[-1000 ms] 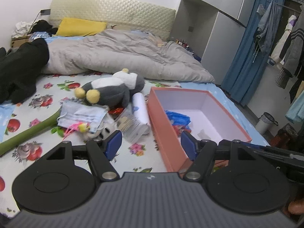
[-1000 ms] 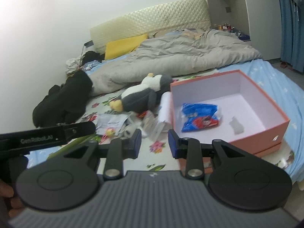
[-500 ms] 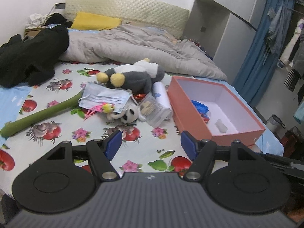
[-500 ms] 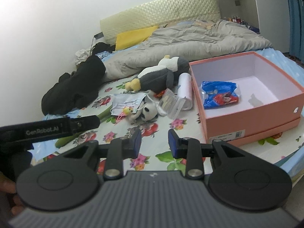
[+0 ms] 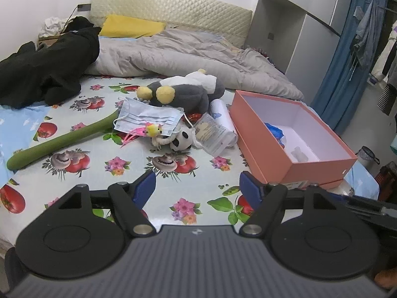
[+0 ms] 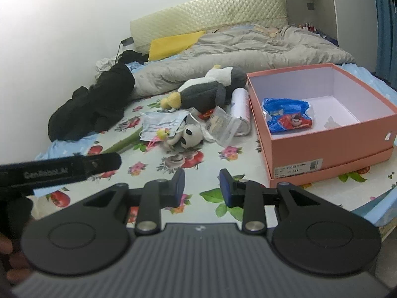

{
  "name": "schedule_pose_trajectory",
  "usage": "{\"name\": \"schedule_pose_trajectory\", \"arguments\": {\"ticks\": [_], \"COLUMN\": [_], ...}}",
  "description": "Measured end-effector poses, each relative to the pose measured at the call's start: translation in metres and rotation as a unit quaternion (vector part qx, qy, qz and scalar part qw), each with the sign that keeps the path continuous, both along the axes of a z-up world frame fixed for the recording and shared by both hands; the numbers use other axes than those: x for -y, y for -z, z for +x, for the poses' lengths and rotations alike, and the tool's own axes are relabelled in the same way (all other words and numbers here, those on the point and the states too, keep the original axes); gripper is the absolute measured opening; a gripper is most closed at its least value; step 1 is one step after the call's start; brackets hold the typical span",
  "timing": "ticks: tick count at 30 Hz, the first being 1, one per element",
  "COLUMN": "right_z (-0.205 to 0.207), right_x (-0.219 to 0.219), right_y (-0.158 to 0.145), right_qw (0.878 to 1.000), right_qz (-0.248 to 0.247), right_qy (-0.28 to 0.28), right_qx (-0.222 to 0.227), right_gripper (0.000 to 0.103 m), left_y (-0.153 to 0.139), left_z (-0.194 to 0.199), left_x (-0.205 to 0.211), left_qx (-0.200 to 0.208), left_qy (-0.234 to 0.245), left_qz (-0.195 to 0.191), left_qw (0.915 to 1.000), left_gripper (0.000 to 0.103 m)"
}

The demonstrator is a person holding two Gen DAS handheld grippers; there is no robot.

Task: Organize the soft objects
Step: 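Withdraw both open grippers from the shoebox back toward the pile, then grasp the yellow bird toy with the left gripper while the right gripper approaches the clear packet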

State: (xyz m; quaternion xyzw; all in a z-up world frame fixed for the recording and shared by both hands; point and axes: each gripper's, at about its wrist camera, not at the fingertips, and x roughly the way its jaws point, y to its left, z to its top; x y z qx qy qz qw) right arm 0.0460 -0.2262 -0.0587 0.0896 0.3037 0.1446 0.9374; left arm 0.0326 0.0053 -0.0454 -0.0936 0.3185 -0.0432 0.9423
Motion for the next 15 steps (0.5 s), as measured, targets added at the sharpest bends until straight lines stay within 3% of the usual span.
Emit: {"name": "schedule_pose_trajectory", "arguments": {"ticks": [15], "right_z": [0.002], "right_x": [-0.003], "right_y": [0.011], "right_qw": [1.0], "right_qz": [-0.002], "right_qy": [0.004], "right_qx": [-0.009], "right_gripper": [0.034], "left_y": [0.011], "left_z": [0.002], "left_x": [-0.001], "left_qx": [-0.016], "left_qy": [0.002], "left_qz": [0.001], "left_qw": [0.9999], "left_gripper": [0.087]}}
